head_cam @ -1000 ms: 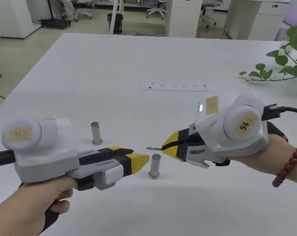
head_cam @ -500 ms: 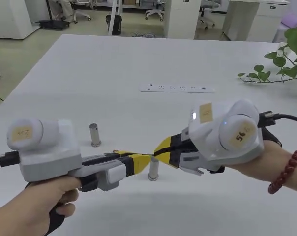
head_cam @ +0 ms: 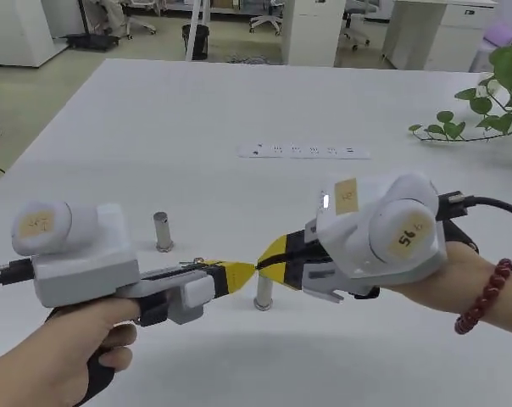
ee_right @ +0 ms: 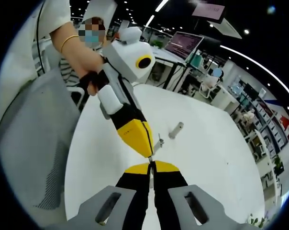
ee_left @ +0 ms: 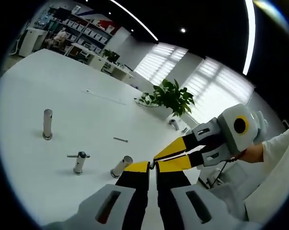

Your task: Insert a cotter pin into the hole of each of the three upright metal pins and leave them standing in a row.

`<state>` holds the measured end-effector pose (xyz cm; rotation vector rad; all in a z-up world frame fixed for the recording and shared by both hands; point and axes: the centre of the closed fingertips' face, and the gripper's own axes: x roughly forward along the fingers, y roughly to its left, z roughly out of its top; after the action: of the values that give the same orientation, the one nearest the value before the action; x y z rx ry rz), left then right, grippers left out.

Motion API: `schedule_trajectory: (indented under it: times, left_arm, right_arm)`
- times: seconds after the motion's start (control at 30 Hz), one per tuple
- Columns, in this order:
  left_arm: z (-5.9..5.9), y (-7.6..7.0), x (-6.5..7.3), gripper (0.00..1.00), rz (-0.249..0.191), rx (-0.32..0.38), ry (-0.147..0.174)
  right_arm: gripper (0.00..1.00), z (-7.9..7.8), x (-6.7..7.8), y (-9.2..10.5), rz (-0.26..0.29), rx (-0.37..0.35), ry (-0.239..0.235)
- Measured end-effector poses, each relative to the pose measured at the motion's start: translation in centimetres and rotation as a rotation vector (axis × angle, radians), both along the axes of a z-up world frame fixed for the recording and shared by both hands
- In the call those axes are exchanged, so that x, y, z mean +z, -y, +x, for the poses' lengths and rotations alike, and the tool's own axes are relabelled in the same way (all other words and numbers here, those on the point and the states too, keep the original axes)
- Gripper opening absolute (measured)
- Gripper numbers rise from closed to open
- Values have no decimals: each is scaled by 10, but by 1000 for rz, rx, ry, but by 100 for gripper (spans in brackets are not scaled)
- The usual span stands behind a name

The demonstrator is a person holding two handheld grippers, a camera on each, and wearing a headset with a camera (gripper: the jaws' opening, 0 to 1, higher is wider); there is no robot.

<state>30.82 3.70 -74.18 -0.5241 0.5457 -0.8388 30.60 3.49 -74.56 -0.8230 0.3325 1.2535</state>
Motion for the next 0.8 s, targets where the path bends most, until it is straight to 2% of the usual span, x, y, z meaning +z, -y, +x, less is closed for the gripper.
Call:
schedule_trajectory:
  times: [0.23,0.4,0.7,0.77,0.8]
  left_arm:
    - [-1,2,0,1,-23,-3,-24]
    - [-2,2,0,0,-41,-8,-30]
    - [-3,0,0,0,-18,-21,2]
    - [-3,-1,0,0,-2,-27,23]
    - [-4,-1,0,0,11,-30,35]
  right_arm:
    - [2,0,-1,0,-2,-1,1]
    - [2,-1,-2,0,-1,2,2]
    - [5,-2,-3,-2,5,11,6]
    - [7,-1,-4,-1,18,-7,-14]
    - [10,-1,-4,-1,39,-25,-46]
